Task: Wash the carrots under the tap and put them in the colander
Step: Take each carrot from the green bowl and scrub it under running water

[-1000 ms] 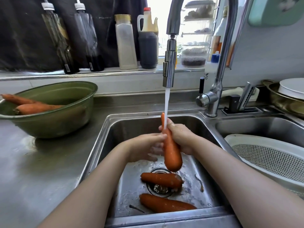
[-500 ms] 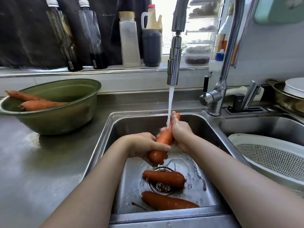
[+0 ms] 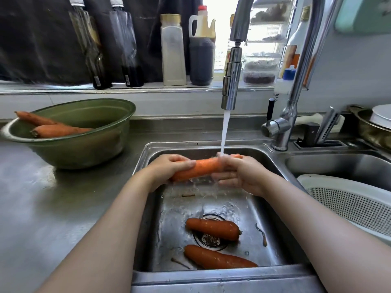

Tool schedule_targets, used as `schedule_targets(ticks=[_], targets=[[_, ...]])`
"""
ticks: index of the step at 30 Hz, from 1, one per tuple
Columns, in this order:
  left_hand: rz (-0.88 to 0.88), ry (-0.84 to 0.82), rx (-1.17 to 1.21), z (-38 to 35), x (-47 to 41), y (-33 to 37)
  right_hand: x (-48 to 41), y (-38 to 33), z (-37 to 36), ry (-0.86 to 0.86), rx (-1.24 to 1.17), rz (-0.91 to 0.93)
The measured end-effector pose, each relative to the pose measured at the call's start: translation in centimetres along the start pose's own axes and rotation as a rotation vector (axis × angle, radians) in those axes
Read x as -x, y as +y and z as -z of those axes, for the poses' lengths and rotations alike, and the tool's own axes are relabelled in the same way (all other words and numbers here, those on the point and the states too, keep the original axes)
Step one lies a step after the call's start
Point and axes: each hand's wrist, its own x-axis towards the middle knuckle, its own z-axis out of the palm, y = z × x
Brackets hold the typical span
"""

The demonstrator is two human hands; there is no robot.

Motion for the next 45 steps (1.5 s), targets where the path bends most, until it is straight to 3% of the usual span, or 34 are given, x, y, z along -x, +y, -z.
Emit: schedule_targets(ticks=[4,7,12,15,17,21,24,30,32,37,40,42,45], targets=[[-0.036,0.189,0.086,0.0,-0.7,-0.1,0.4,-1.0,1.1,-0.168,-0.032,-0.048],[-0.062,0.281,0.117,-0.1,-0.8,-0.3,0.7,-1.0,1.7,-0.293,0.109,-0.11],[-0.164,0.333,-0.169,-0.9,-1.2,-0.8,0.6,0.2,0.4,-0.181,0.631,-0.116],[-0.161,0.381,-0.154,-1.7,-1.6,-0.7,0.0,0.5,-0.8,-0.006,0.73,-0.075],[-0.141,0.471,-0.085,-2.2,-2.1,-0.7,-0.8,0.5,-0.6,0.053,0.737,-0.024],[-0.098,0.504,-0.035,-2.9,-2.9,-0.9,-1.3,0.8,1.4,-0.188,0.584,-0.086],[-0.077,0.47,-0.069,-3.5,-2.9,-0.7,-0.8,0.8,2.0,-0.236,0.522,-0.124],[-0.132,0.489,-0.125,-4.7,-2.8,0.8,-0.7,1.2,-1.1,0.113,0.774,0.017],[-0.104,0.473,-0.091,-4.5,-2.7,0.6,-0.9,1.0,-1.3,0.14,0.808,0.038],[-0.083,0.473,0.015,-3.8,-2.5,0.1,-0.3,0.3,1.1,-0.263,0.479,-0.112],[-0.082,0.461,-0.004,-4.0,-2.5,0.1,-0.4,0.5,2.3,-0.364,0.311,-0.202],[-0.084,0.449,-0.03,-4.2,-2.4,0.4,-0.6,0.8,2.0,-0.305,0.42,-0.186],[-0.133,0.414,-0.048,-4.7,-2.4,0.8,-0.7,0.7,0.5,-0.061,0.633,-0.109]])
